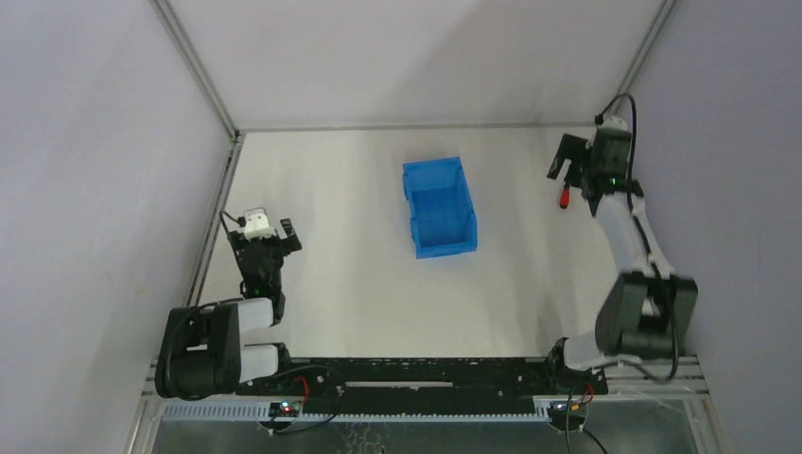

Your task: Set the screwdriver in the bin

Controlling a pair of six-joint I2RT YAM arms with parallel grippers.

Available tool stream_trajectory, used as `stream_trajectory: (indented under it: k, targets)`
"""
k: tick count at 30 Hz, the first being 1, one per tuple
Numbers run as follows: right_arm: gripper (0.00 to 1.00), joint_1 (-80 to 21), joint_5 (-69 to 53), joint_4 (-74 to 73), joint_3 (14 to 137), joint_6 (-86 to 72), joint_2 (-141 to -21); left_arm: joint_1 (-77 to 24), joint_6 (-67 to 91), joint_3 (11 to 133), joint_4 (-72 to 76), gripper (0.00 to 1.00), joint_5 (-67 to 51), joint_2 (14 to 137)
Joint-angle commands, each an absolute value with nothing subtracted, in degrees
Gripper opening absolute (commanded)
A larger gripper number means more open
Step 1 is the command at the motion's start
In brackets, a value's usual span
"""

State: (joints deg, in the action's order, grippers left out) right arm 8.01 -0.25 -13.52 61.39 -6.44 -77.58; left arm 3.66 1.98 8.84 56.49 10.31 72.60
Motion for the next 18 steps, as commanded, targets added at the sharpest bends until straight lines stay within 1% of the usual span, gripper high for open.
stream_trajectory:
  k: [1,7,9,11,14,18]
  targets:
    - [1.00,9.7,0.8,-30.2,77.1,-6.4,-93.1,3.4,1.6,11.1,60.2,1.00,10.3,72.1]
    - [0.99,10.6,1.2,-44.6,100.8,-4.5,-114.6,3.4,1.6,11.1,60.3,1.00,10.3,72.0]
    - [0.98,10.6,0.7,-48.2,107.6,-4.0,-120.4,3.5,1.6,11.1,60.2,1.00,10.4,72.1]
    - [0.97,10.7,0.9,-49.7,110.5,-3.9,-124.1,3.4,1.6,11.1,60.2,1.00,10.4,72.1]
    - [0.96,11.0,1.0,-48.8,111.1,-3.5,-127.6,3.4,1.6,11.1,60.3,1.00,10.4,72.1]
    - [0.91,11.4,0.6,-49.8,112.6,-2.9,-131.7,3.4,1.6,11.1,60.3,1.00,10.4,72.0]
